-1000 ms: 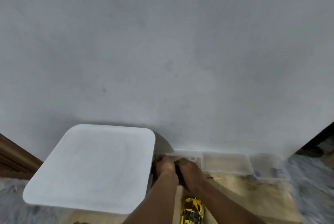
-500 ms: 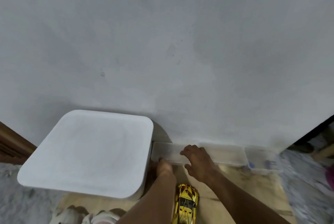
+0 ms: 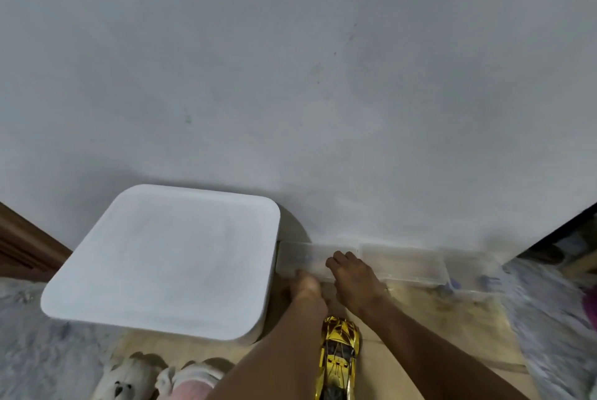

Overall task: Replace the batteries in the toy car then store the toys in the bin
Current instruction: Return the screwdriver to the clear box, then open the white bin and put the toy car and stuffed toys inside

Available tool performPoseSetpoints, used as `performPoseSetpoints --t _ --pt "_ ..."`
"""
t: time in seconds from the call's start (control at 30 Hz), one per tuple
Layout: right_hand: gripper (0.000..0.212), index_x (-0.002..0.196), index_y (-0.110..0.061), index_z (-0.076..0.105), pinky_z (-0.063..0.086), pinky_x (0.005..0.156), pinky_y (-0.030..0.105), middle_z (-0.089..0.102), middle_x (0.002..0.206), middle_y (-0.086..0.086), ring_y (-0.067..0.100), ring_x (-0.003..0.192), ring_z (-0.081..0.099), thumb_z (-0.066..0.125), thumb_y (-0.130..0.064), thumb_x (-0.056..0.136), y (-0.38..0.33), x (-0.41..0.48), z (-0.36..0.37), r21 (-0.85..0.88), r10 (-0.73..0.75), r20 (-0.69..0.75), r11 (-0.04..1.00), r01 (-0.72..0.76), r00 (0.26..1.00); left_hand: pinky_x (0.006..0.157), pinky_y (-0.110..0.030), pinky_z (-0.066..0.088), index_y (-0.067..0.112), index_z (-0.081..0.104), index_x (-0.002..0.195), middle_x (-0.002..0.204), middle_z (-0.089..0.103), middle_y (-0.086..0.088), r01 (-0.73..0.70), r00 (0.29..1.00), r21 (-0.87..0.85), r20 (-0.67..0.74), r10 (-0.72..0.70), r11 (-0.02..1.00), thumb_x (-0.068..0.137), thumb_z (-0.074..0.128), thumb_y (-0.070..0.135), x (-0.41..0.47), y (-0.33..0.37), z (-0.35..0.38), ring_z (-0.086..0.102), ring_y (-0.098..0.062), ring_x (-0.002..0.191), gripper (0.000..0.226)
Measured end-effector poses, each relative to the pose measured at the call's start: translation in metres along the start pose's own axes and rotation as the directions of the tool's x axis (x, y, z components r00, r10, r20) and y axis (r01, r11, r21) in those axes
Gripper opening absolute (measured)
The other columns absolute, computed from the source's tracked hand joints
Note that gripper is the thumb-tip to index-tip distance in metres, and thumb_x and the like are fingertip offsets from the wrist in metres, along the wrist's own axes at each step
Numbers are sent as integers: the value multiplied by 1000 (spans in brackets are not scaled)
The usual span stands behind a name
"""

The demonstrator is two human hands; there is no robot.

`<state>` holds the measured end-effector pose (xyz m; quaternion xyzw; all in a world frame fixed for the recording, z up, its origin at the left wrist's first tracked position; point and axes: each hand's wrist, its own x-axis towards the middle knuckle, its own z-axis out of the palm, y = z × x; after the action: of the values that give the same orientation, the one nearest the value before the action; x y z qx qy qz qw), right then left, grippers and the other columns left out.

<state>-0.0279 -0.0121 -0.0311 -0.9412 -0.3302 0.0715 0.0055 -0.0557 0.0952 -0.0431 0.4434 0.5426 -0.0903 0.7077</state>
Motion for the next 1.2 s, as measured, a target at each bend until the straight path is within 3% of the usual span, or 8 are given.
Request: performPoseSetpoints --t 0.17,0.27,0.43,0.6,0.73,0.8,0.9,1.2 --pt "42 131 -24 59 44 101 28 57 133 -6 15 123 52 65 -27 90 -1 -7 -32 381 177 -6 911 -161 984 86 -35 55 11 58 126 114 65 -12 -6 993 181 116 -16 983 84 50 41 -29 -6 -3 65 -25 98 53" --pt "22 108 -23 70 51 83 24 71 109 -4 11 97 66 67 -15 87 -4 -19 -58 632 406 -124 736 -243 905 72 -29 51 16 59 115 107 65 -5 -212 949 411 302 88 886 96 49 35 -109 35 -26 63 -19 86 28" --pt "13 84 -26 72 57 71 33 72 85 -5 10 72 67 70 -14 83 -41 -30 -95 760 528 -49 570 -311 848 63 -27 47 17 61 108 94 65 -2 -555 801 379 484 352 741 96 54 36 -155 121 -77 63 -20 74 24" --pt "8 88 -20 73 52 50 26 74 88 6 23 72 71 66 -18 86 -102 -10 -123 836 518 113 412 -363 848 67 -28 52 22 68 91 90 70 -1 -732 668 408 276 691 545 88 60 25 -141 193 -178 66 -20 77 10" --pt "21 98 -18 72 54 79 31 73 98 4 26 94 69 65 -35 87 -135 13 -125 799 551 155 418 -432 820 96 -39 45 25 62 113 120 59 -2 -475 536 835 23 844 279 92 55 33 -97 207 -265 54 -23 118 24" --pt "22 87 -10 71 54 78 34 73 88 8 28 88 69 66 -31 87 -145 17 -129 813 582 182 364 -454 793 101 -45 37 20 54 127 132 50 -7 -285 606 909 -75 792 305 95 48 36 -75 206 -299 46 -28 126 36" --pt "25 86 0 70 54 67 34 73 83 13 29 80 71 68 -25 83 -150 22 -130 811 612 212 324 -487 762 101 -41 42 4 55 128 133 55 -18 -318 746 844 -59 663 433 97 46 32 -47 205 -325 50 -36 124 43" --pt "13 73 -12 63 57 69 34 70 83 7 24 81 70 67 -23 80 -155 17 -135 785 622 191 368 -499 759 97 -45 48 0 63 117 121 63 -22 -351 746 729 -162 646 588 94 52 32 -48 208 -326 58 -40 112 41"
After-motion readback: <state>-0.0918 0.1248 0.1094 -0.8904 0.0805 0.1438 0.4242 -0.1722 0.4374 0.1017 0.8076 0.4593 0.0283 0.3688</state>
